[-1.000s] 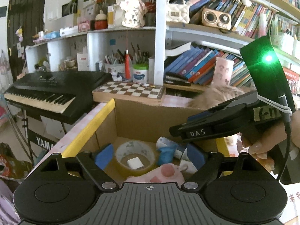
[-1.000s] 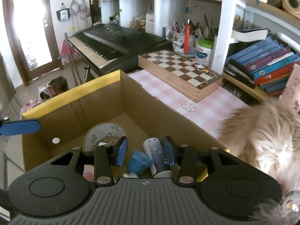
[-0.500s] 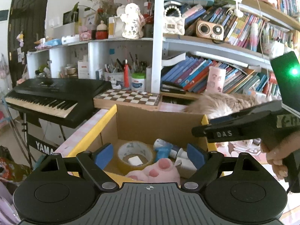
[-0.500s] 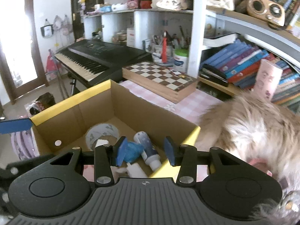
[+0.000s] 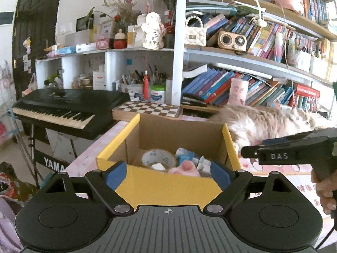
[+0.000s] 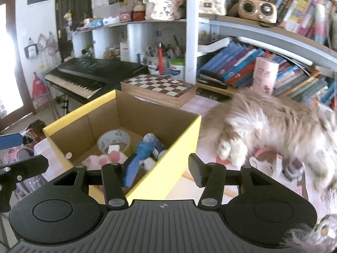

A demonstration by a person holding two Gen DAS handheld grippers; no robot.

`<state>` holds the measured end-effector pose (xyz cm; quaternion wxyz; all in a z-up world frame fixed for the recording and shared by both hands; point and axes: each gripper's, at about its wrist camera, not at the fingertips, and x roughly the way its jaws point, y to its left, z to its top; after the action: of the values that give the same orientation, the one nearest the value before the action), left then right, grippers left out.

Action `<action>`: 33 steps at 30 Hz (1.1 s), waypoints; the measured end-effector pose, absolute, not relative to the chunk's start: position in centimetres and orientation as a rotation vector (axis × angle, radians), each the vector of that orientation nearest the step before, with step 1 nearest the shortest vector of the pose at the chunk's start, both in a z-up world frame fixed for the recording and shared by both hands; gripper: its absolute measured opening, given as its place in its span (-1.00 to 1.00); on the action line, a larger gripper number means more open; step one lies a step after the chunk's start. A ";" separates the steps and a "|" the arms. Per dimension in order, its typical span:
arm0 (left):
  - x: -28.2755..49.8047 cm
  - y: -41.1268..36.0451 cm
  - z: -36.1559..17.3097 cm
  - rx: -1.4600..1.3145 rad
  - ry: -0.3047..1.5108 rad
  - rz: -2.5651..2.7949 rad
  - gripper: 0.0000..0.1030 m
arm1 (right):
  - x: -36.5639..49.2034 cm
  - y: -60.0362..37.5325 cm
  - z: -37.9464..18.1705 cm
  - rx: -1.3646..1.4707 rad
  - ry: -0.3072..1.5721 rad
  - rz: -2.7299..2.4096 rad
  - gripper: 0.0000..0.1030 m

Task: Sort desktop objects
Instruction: 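Lift both open tools out of the yellow box and back away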

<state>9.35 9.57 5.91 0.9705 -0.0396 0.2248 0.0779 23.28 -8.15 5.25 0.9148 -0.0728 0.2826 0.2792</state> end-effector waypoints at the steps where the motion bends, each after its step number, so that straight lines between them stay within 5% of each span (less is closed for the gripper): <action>1: 8.9 9.6 5.9 -0.079 0.455 0.157 0.74 | 22.6 -8.4 5.2 -0.143 0.580 0.566 -0.04; 33: -1.4 10.1 3.3 -0.109 0.538 0.185 0.75 | 7.1 -9.6 0.3 -0.111 0.678 0.484 0.07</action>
<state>-1.35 10.08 3.28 0.9583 -0.0540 0.2653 0.0914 7.06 -9.62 0.26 0.9131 -0.0540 0.3289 0.2350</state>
